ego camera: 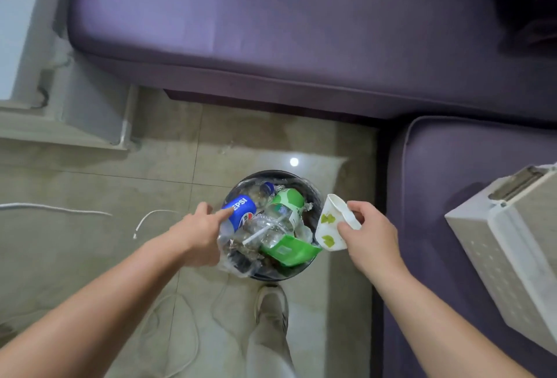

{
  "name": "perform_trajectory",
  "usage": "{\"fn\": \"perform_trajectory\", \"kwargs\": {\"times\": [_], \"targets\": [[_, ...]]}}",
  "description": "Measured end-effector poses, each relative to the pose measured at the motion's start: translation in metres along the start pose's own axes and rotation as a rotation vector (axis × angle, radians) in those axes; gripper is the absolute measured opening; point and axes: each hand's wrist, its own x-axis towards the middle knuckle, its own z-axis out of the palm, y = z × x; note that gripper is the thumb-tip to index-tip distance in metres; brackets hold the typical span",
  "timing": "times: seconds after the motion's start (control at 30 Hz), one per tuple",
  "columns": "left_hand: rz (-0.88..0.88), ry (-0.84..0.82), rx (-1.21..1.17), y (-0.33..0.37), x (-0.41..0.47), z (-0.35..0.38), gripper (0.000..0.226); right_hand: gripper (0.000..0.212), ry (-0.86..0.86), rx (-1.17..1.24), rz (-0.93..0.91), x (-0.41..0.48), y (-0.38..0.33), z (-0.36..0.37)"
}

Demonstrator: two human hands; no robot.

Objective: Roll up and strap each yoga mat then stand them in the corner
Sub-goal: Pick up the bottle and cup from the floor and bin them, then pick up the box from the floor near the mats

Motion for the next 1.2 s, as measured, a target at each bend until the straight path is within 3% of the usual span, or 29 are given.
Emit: {"fn": "perform_trajectory", "kwargs": {"times": [0.2,0.3,0.4,0.5,0.67,0.77,0.83,1.0,1.2], "targets": [[0.141,0.000,0.096,-0.003,0.027,0.024,0.096,0.034,0.009,-0.113,-0.030,0.027,0.003,0.023],[0.107,0.058,0.247,-0.004,0.030,0.033,0.096,0.041,-0.141,-0.222,-0.009,0.035,0.009,0.045],[0.080,0.059,0.255,-0.010,0.023,0.034,0.105,0.050,-0.220,-0.192,0.050,0.033,0.012,0.051],[0.074,0.128,0.092,-0.009,0.006,0.024,0.096,0.059,-0.195,-0.127,0.076,0.025,0.014,0.041],[0.011,0.502,-0.493,0.016,-0.037,0.002,0.055,0.053,-0.133,-0.061,0.127,0.001,0.014,0.014],[-0.024,0.428,-0.999,0.043,-0.079,-0.008,0.042,0.044,-0.105,-0.018,0.106,-0.033,0.003,-0.007],[-0.030,0.378,-1.181,0.057,-0.112,-0.014,0.039,0.041,-0.079,0.001,0.084,-0.065,-0.012,-0.023],[0.052,0.332,-1.241,0.078,-0.223,-0.021,0.037,0.037,0.004,0.107,0.033,-0.179,-0.053,-0.072],[0.240,0.349,-1.108,0.086,-0.381,-0.004,0.033,0.035,0.198,0.318,0.002,-0.362,-0.069,-0.130]]}}
